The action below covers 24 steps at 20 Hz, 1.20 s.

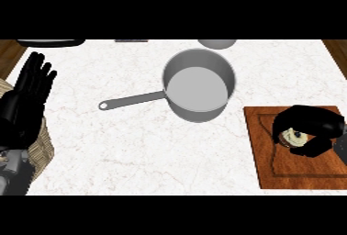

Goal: Pick the cupcake from the cutting board and place it in the pot

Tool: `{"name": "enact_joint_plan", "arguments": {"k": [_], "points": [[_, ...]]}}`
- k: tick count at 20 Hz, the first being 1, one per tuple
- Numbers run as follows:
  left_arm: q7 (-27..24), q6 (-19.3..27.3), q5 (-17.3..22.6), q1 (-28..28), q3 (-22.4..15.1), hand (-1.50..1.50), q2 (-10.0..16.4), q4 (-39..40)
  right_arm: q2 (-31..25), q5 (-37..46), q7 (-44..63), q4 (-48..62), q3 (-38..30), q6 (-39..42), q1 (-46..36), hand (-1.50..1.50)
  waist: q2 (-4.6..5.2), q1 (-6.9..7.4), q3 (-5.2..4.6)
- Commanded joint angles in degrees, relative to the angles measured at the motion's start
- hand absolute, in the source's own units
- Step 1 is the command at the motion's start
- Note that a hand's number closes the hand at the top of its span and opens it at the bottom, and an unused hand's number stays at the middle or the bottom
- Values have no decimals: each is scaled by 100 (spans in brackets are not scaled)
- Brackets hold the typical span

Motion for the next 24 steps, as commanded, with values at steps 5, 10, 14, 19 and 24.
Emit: {"name": "enact_joint_plan", "arguments": {"k": [5, 10, 14, 19, 24], "points": [[-221, -88, 4, 148, 66, 0, -316, 569, 192, 300, -326, 138, -52, -34, -65, 150, 86, -55, -141], [-120, -10, -142, 92, 43, 0, -392, 466, 126, 422, -926, 595, -242, -554, 99, 150, 92, -39, -135], [163, -16, -91, 58, 124, 0, -180, 287, 2321, 330, 2133, -614, 156, -88, -34, 150, -54, -110, -198], [376, 28, -125, 68, 74, 0, -147, 136, 3500, 463, 3466, -824, 271, -154, -14, 150, -104, -87, -202], [416, 67, -146, 166, 106, 0, -143, 143, 4488, 400, 4989, -1439, -16, -1056, 17, 150, -166, -259, -170]]}}
